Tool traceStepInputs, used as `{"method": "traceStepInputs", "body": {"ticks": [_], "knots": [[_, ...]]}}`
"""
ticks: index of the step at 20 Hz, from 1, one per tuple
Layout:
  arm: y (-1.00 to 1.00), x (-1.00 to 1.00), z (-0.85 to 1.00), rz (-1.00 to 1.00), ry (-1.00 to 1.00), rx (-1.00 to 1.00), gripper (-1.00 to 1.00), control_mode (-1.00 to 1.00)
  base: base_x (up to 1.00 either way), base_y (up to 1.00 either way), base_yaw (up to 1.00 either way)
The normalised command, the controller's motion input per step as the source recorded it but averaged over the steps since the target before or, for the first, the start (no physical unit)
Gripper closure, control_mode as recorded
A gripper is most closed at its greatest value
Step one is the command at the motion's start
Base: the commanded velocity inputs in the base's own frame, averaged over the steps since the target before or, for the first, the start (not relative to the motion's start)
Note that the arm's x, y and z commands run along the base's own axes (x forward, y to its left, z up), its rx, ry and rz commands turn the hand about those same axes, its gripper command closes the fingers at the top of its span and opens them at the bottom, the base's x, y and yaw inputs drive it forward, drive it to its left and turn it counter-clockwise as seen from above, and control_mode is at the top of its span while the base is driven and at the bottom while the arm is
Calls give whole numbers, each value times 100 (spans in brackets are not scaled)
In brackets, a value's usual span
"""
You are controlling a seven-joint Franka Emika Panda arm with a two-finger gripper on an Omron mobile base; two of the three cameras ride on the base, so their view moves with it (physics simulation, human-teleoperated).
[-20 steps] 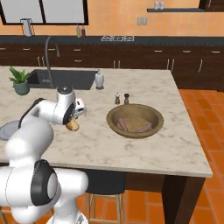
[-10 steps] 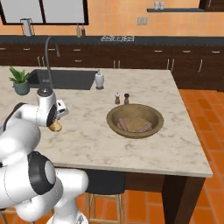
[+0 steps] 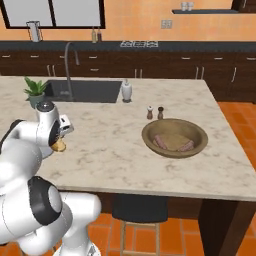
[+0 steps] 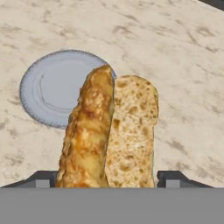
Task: Place one bun and one sausage from the bowl on each plate.
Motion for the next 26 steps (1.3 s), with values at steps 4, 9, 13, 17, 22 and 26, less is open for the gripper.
{"method": "traceStepInputs", "body": {"ticks": [4,9,13,17,22,26], "knots": [[0,0,0,0,0,0,100,100,-31,78,0],[0,0,0,0,0,0,100,100,-100,-9,8],[0,0,0,0,0,0,100,100,-14,99,4],[0,0,0,0,0,0,100,100,31,79,0],[0,0,0,0,0,0,100,100,91,-10,0],[-16,43,10,0,0,5,100,-100,43,-14,0]]}}
